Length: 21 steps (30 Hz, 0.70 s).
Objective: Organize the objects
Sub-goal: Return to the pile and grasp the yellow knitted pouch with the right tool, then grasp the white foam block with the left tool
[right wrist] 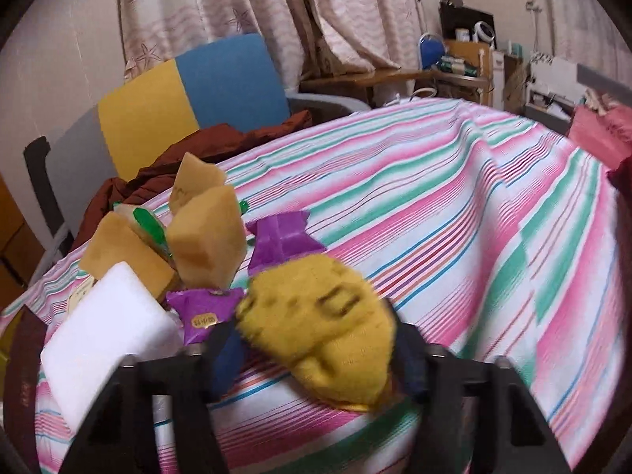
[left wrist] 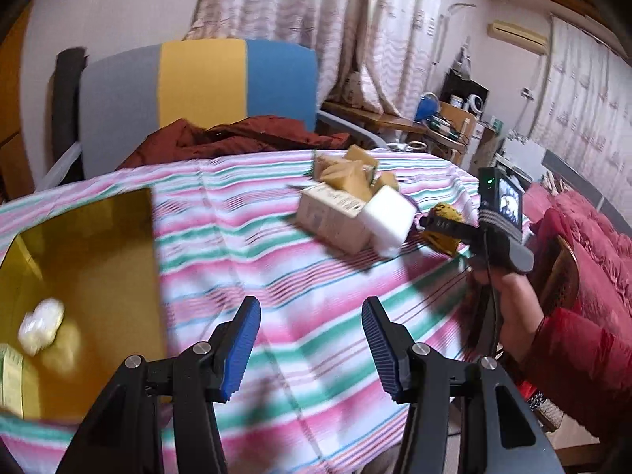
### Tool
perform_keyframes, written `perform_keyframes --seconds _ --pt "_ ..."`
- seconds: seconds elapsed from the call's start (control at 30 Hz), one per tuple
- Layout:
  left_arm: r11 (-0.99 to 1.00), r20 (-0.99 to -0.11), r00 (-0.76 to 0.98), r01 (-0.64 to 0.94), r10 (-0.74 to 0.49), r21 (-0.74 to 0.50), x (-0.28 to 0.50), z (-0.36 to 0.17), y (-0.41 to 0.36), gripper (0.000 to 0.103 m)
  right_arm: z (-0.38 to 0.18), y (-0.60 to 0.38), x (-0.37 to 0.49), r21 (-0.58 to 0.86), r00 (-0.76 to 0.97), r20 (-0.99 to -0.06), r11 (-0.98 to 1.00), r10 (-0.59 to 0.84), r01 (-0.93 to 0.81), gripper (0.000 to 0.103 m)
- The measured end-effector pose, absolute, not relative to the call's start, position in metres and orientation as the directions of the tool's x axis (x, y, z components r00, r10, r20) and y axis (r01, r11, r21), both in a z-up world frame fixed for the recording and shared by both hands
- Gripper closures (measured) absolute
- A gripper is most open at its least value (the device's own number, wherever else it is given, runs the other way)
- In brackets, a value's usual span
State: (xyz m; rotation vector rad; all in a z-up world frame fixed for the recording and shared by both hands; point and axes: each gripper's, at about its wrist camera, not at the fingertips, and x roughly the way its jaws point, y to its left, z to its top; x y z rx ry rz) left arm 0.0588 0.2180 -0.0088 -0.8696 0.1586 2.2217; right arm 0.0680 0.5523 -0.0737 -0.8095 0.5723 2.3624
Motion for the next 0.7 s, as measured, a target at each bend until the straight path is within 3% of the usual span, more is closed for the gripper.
perform_keyframes --seconds 0.3,0.43,0.7 --pt "-0.575 -0.648 -0.378 -0.81 0.661 -0.114 0.037 -0.008 0.31 0.041 -0.083 0.559 0.075 0.276 -0.685 -0.641 -0.729 0.347 -0.627 0.059" --pt "-0.525 -0.653 -0.366 -0.849 0.663 -0.057 0.027 -0.006 0.346 0.031 -0.085 0.56 0.077 0.298 -0.693 -0.638 -0.721 0.337 -0.625 0.058" --pt "-0.455 -0.705 -0.373 -0.887 0.604 0.08 0.009 -0.021 0.4 0.03 -0.086 0.562 0.078 0.308 -0.699 -0.631 -0.719 0.335 -0.623 0.058"
